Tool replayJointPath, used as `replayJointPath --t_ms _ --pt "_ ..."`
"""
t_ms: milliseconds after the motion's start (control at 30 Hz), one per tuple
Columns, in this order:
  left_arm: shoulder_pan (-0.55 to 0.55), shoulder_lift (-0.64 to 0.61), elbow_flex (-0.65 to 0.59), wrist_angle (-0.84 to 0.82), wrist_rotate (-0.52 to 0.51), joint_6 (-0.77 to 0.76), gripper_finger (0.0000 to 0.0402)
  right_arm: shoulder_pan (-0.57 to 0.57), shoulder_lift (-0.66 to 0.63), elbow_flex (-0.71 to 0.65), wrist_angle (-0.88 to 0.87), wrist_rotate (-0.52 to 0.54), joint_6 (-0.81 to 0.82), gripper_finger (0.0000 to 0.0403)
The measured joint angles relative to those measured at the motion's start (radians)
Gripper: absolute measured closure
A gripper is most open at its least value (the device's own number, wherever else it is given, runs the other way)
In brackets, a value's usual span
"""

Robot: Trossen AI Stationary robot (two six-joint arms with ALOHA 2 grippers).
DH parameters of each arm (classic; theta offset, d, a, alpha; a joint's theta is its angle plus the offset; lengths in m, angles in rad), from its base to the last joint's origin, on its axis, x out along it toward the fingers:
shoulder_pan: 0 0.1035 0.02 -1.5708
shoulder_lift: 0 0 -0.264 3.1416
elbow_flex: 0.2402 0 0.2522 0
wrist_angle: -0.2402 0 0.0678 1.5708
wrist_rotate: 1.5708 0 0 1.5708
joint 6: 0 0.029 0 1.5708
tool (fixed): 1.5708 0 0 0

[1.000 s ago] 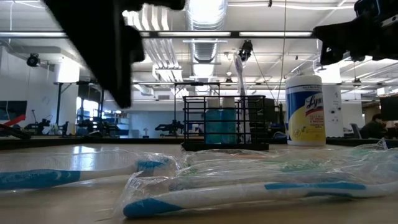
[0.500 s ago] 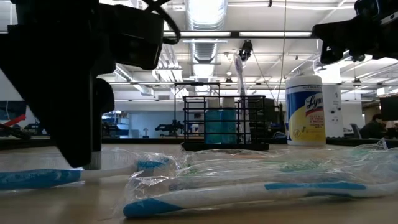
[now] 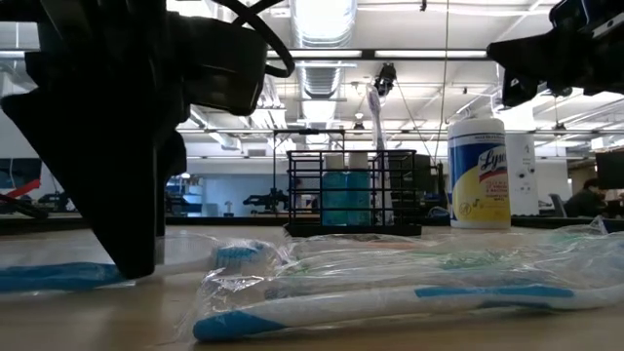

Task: Pick & Place toothbrushing station
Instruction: Put the left blue toothbrush into the wire organizer

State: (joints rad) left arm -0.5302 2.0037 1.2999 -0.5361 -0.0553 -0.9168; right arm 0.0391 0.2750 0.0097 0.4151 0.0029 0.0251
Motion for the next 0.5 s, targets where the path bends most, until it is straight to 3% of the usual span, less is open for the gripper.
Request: replayJointPath --t_ms 200,500 --pt "0.012 -0.003 0.035 -0.082 0.001 0.091 0.038 0.0 0.002 0.0 0.012 0.0 -0.007 0.0394" --pt "0.049 -0.115 0.074 -0.088 -0.018 0.273 0.0394 0.0 0.003 0.0 0.013 0.0 -0.01 0.0394"
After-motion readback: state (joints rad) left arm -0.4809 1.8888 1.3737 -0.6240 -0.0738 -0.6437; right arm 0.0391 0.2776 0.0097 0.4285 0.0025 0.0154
